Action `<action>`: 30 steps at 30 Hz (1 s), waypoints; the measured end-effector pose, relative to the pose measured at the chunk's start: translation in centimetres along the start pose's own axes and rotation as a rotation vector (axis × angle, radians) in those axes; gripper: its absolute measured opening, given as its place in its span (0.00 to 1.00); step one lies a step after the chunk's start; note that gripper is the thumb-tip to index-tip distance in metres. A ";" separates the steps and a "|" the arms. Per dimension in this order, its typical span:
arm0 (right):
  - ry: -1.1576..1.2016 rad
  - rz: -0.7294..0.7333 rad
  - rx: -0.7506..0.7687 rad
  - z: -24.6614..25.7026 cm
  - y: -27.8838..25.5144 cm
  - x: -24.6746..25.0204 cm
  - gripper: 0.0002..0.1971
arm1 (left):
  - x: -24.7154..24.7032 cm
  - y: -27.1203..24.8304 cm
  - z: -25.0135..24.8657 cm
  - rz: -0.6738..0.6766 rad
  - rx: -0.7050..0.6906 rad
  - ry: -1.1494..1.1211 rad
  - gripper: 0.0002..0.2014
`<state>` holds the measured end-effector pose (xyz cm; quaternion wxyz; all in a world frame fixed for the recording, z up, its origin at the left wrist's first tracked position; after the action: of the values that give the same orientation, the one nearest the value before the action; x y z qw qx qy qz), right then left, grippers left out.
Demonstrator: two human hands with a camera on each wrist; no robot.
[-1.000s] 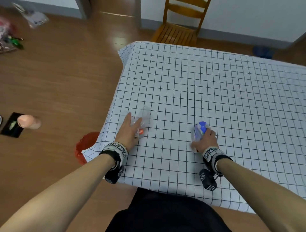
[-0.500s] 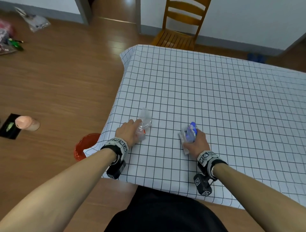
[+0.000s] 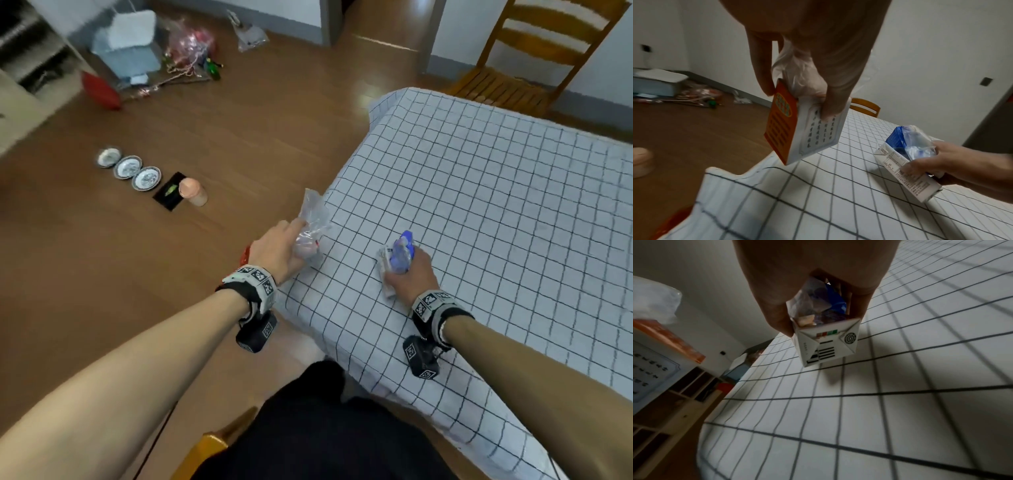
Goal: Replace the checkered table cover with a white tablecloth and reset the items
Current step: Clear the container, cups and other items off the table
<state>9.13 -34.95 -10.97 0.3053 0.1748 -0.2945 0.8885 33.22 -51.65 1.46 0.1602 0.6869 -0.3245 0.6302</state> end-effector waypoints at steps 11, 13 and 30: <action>-0.012 0.146 0.155 9.4 -0.1 -9.4 0.34 | 3.3 -3.2 11.7 -0.156 0.267 0.039 0.30; -0.039 0.152 0.162 10.9 0.5 -11.0 0.39 | 3.2 -2.4 13.7 -0.174 0.282 0.029 0.29; 0.071 -0.101 -0.062 21.7 5.0 -31.1 0.30 | -0.4 14.5 33.6 0.079 -0.090 -0.071 0.31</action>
<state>32.10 -65.48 -11.72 0.3652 0.1485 -0.3017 0.8681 49.40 -83.39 -6.85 0.1544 0.6876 -0.3849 0.5960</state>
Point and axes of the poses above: each hand's wrist, its own y-axis towards the middle knuckle, its own x-axis out of the back of the hand, z = x × y, the point moved 2 cm from there along y, towards the middle knuckle, and after that the axes turned 6 degrees about y, right-handed, at the moved point
